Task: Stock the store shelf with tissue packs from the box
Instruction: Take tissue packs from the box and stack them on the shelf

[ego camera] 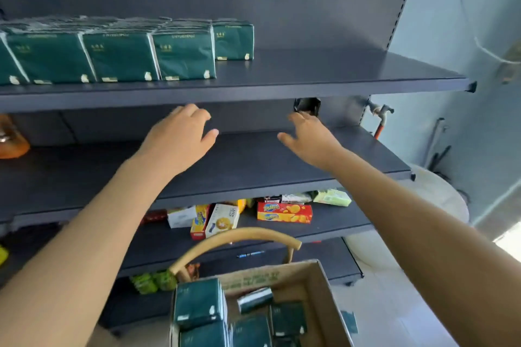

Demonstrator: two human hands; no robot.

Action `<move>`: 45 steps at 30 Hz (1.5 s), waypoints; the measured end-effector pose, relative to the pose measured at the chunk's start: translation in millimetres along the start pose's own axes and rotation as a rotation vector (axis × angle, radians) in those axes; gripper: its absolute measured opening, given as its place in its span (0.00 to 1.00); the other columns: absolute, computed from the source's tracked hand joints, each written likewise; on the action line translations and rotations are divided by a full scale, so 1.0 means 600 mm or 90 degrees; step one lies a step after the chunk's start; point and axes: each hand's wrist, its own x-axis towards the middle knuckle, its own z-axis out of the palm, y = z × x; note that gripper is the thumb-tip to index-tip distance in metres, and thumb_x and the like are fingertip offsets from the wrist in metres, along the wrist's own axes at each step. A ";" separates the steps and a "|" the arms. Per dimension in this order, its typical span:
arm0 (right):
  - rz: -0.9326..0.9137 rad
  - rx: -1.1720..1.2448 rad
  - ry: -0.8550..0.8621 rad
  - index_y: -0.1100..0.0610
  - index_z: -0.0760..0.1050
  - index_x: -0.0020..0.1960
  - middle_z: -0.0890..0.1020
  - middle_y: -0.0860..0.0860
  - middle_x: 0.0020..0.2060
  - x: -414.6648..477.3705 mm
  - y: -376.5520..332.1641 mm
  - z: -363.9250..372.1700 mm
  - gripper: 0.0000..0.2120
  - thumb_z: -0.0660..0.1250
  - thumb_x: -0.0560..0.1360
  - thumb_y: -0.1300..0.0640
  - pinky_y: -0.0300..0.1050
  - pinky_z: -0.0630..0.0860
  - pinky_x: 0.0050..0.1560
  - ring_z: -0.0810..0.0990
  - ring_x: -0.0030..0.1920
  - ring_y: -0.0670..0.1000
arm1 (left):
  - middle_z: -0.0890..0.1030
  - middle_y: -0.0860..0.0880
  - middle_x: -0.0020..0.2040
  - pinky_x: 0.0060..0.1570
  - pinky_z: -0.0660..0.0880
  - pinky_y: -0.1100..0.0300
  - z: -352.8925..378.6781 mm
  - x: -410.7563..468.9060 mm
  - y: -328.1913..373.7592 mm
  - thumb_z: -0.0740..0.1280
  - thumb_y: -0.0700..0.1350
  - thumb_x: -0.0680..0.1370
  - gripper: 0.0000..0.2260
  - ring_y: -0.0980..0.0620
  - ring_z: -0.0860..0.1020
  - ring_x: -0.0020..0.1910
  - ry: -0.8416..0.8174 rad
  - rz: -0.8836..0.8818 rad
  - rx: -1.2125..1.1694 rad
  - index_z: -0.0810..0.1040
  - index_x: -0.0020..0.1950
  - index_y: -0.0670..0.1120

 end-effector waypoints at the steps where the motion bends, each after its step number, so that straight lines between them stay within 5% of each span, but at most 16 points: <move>1: 0.008 -0.010 -0.027 0.61 0.62 0.72 0.69 0.58 0.68 -0.021 0.012 0.020 0.26 0.59 0.79 0.48 0.54 0.67 0.65 0.64 0.69 0.59 | 0.72 0.45 0.64 0.59 0.70 0.49 0.018 -0.023 0.008 0.58 0.52 0.80 0.19 0.46 0.69 0.64 -0.007 0.001 -0.006 0.70 0.67 0.43; 17: 0.044 -0.037 -0.438 0.56 0.62 0.72 0.70 0.54 0.67 -0.281 0.218 0.399 0.23 0.55 0.80 0.47 0.51 0.68 0.65 0.67 0.67 0.55 | 0.70 0.48 0.65 0.55 0.72 0.55 0.398 -0.356 0.121 0.55 0.49 0.82 0.16 0.49 0.70 0.63 -0.408 -0.159 -0.042 0.68 0.67 0.44; 30: 0.148 -0.005 -0.677 0.57 0.62 0.73 0.69 0.55 0.69 -0.429 0.289 0.658 0.25 0.57 0.80 0.47 0.51 0.68 0.66 0.65 0.70 0.56 | 0.72 0.45 0.59 0.56 0.73 0.53 0.705 -0.483 0.146 0.64 0.48 0.79 0.17 0.46 0.73 0.58 -0.744 -0.061 -0.057 0.70 0.63 0.40; 34: 0.190 0.022 -0.686 0.58 0.61 0.73 0.71 0.55 0.67 -0.446 0.302 0.680 0.25 0.56 0.81 0.47 0.45 0.70 0.62 0.71 0.66 0.53 | 0.71 0.43 0.62 0.61 0.71 0.50 0.750 -0.516 0.145 0.69 0.47 0.76 0.22 0.44 0.72 0.62 -0.828 -0.049 -0.003 0.69 0.66 0.39; 38: 0.262 0.064 -0.672 0.57 0.60 0.74 0.73 0.54 0.66 -0.440 0.311 0.686 0.24 0.57 0.81 0.49 0.42 0.71 0.59 0.73 0.64 0.52 | 0.70 0.44 0.63 0.62 0.71 0.51 0.759 -0.530 0.140 0.71 0.47 0.74 0.23 0.45 0.69 0.63 -0.792 -0.015 0.029 0.70 0.66 0.40; 43: 0.386 0.145 -0.589 0.57 0.59 0.74 0.78 0.54 0.54 -0.406 0.322 0.701 0.25 0.59 0.80 0.50 0.37 0.72 0.37 0.78 0.46 0.49 | 0.71 0.47 0.60 0.57 0.69 0.55 0.741 -0.511 0.131 0.66 0.54 0.77 0.17 0.47 0.70 0.59 -0.758 -0.045 -0.135 0.68 0.62 0.48; 45: 0.445 0.203 -0.547 0.57 0.59 0.74 0.77 0.52 0.53 -0.391 0.326 0.713 0.25 0.59 0.80 0.50 0.39 0.73 0.39 0.77 0.47 0.49 | 0.72 0.48 0.60 0.55 0.71 0.54 0.732 -0.503 0.129 0.63 0.54 0.78 0.16 0.48 0.72 0.56 -0.787 -0.056 -0.198 0.66 0.62 0.49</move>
